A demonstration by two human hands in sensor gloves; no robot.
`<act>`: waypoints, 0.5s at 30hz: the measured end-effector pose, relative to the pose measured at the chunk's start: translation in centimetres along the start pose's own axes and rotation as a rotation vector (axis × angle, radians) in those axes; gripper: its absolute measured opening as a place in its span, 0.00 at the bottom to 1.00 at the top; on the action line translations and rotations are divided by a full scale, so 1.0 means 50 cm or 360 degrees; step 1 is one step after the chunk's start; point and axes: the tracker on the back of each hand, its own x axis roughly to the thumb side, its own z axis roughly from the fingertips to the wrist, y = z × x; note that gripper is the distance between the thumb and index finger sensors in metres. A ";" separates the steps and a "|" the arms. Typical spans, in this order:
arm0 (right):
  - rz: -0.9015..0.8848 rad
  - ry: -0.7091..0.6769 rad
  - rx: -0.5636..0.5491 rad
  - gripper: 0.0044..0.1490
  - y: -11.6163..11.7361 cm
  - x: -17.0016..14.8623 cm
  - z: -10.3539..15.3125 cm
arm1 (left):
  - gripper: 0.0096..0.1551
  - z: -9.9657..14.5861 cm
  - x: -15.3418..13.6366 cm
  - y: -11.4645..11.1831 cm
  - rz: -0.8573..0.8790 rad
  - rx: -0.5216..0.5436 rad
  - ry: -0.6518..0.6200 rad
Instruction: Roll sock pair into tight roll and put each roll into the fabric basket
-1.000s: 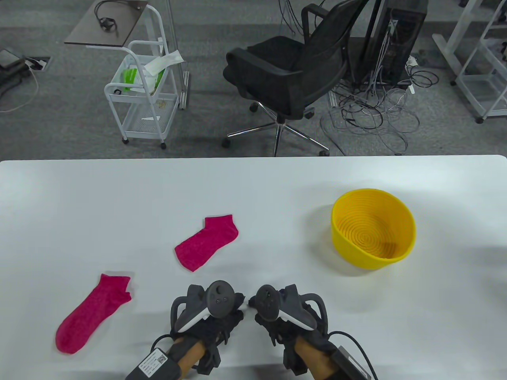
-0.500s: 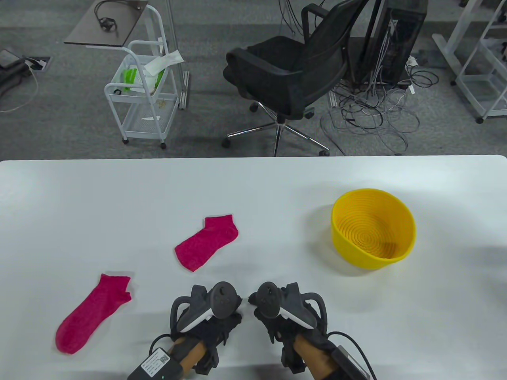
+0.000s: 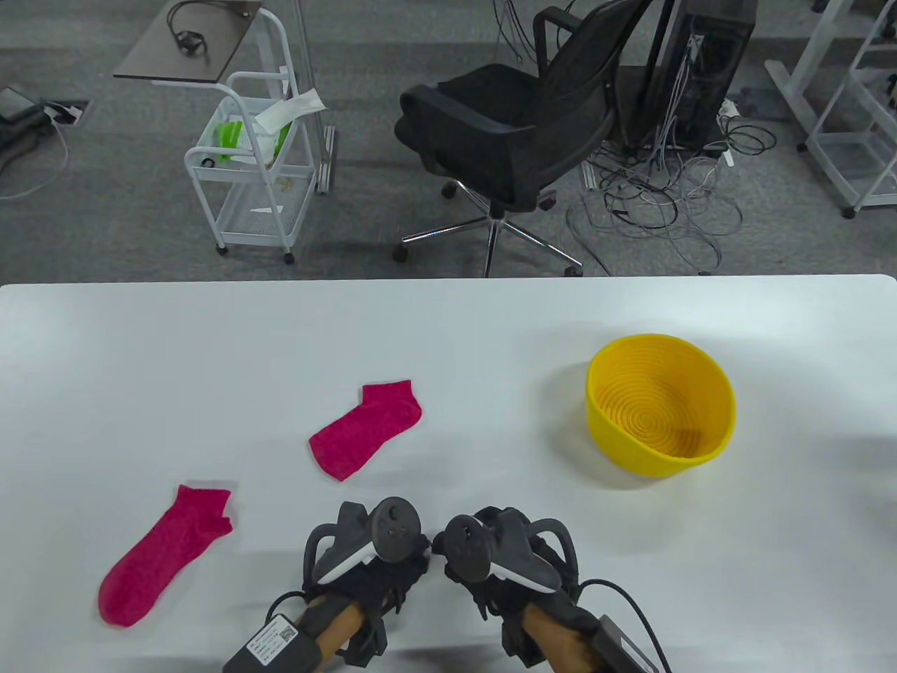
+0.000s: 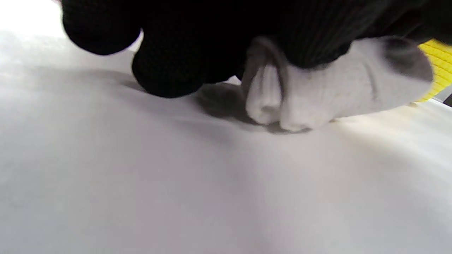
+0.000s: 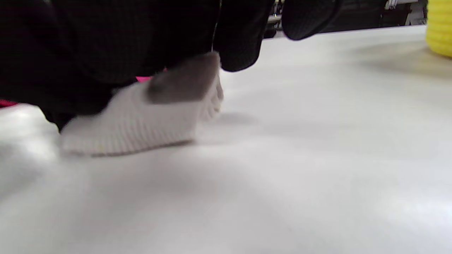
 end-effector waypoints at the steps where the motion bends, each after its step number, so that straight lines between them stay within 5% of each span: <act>1: -0.0001 0.0009 0.0020 0.33 0.004 -0.002 -0.003 | 0.30 0.000 0.000 -0.001 0.0002 0.0014 0.0000; 15: 0.0040 0.0141 0.0094 0.40 0.050 -0.005 -0.031 | 0.30 0.000 -0.015 0.016 0.0096 0.0109 0.0025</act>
